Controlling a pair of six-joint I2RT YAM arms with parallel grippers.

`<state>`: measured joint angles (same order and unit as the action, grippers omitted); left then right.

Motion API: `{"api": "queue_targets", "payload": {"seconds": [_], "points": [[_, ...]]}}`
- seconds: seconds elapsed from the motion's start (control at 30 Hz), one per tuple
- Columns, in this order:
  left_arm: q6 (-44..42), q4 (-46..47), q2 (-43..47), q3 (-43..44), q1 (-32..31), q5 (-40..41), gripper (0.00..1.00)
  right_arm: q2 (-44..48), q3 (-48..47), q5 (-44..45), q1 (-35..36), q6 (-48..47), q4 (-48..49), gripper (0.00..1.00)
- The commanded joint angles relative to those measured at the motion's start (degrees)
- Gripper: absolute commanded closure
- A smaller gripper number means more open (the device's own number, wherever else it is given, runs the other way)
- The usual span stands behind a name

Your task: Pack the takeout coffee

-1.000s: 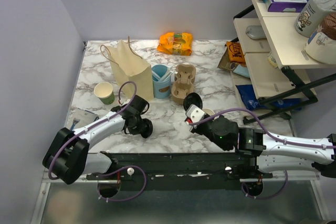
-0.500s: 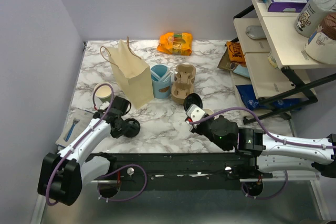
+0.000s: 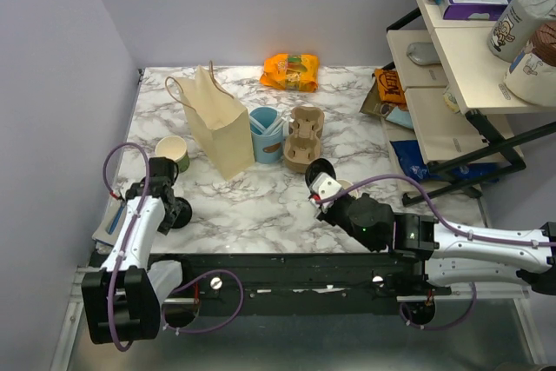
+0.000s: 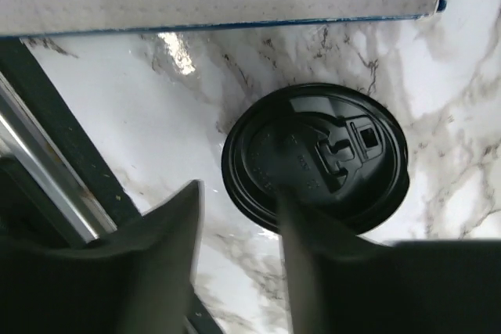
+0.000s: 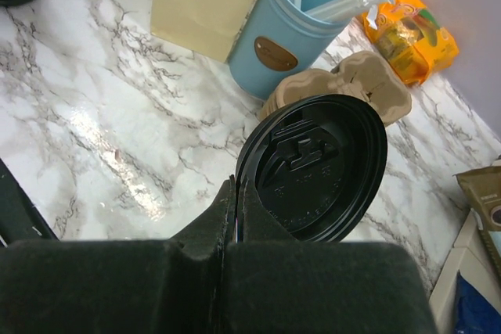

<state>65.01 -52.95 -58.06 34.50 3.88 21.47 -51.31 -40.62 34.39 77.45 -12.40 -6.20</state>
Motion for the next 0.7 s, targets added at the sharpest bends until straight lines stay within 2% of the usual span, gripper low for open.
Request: {"api": "queue_targets", "payload": {"seconds": [0.0,0.07,0.13,0.3,0.4,0.43,0.5,0.6,0.67], "points": [[-2.43,-1.72,2.33,2.41,1.22,-4.33,0.24,2.00,1.33,-2.83,-0.63,4.84,-0.48,0.99],[-3.57,-2.86,6.02,2.85,1.22,-7.57,0.16,2.44,0.90,-7.46,-1.07,8.87,-1.80,0.99],[-4.28,-4.26,11.27,3.29,1.13,-9.68,0.01,3.32,0.37,-12.13,-1.51,14.30,-2.94,0.99],[-8.49,-6.11,21.66,4.34,1.13,-21.44,0.01,3.85,-2.00,-27.43,-3.53,22.76,-5.75,0.99],[-16.54,0.02,25.89,4.52,1.13,-34.96,0.01,3.59,-2.27,-38.57,-7.56,27.25,-6.20,0.99],[-17.72,3.08,26.77,4.70,1.13,-44.06,0.01,3.32,-2.18,-42.00,-10.54,28.39,-6.11,0.99],[-21.66,4.86,27.21,5.66,1.04,-50.53,0.01,2.27,-2.18,-51.41,-12.75,28.05,-5.93,0.99],[-24.57,5.23,27.83,8.56,0.87,-56.27,0.01,1.04,-2.80,-63.02,-13.29,19.72,-6.72,0.99],[-25.90,4.26,28.00,11.19,0.69,-58.29,0.01,0.34,-2.97,-70.64,-13.29,9.81,-8.47,0.99]]}}
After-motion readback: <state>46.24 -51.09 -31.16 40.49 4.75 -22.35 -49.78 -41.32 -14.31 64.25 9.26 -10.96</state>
